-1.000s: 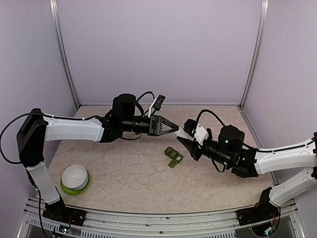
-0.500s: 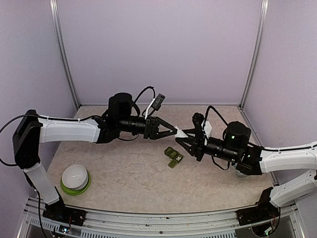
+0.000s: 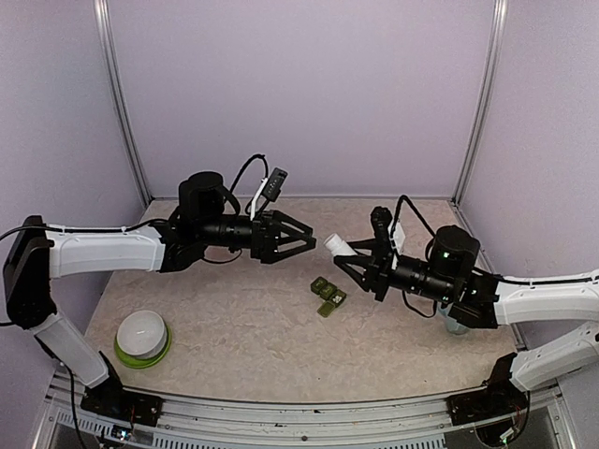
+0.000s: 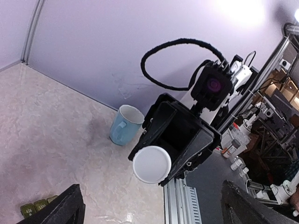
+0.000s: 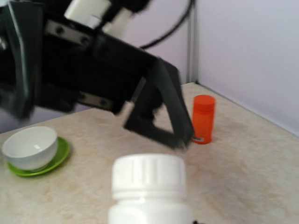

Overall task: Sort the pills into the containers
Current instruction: Close the lid of the pill bottle, then screw the lid of the pill bottle onto the pill bottle.

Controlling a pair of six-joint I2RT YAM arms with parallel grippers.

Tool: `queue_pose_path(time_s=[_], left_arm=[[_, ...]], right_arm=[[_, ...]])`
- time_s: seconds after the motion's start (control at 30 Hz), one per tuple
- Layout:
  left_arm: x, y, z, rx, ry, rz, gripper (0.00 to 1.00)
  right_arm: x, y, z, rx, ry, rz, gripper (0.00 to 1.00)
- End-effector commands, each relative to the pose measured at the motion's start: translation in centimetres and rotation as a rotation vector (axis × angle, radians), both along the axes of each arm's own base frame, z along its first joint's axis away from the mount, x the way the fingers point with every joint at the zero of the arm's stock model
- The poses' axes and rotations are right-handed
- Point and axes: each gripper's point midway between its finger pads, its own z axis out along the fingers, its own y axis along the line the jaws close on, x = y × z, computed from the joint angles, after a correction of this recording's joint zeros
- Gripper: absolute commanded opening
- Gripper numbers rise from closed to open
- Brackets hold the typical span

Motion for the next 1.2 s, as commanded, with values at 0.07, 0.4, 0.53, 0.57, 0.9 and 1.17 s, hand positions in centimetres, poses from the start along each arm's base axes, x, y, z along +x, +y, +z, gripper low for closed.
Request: queue_pose_path(time_s=[0.07,0.4,0.53,0.57,0.9,1.17], left_arm=[[1.5,0.3,1.8,-0.039,0.086,0.103,0.99],[2.2,-1.0,1.5,-0.011,0.13,0.137,0.99],[2.1,-1.5,1.5,-0.009,0.131,0.13,0.99],[2.1,-1.6,1.4,-0.007,0.132,0.129,0.99],[1.8,-1.7,1.8,-0.027,0.127,0.113,0.99],[1.4,-1.8,1.8,-0.037,0.137,0.098,0.99]], right_arm=[[2.6,-0.5,2.0,-0.021,-0.066,-0.127,0.11],[4.1,0.7,1.8,-0.047,-0.076,-0.161,0.1],[4.3,1.1,1.2,-0.056,-0.068,-0.16,0.11],[4.3,1.2,1.1,-0.058,-0.065,-0.16,0.11],[4.5,2.6,-0.7,-0.099,-0.039,-0.136,0.1],[4.1,3.4,-1.2,-0.11,-0.042,-0.117,0.1]])
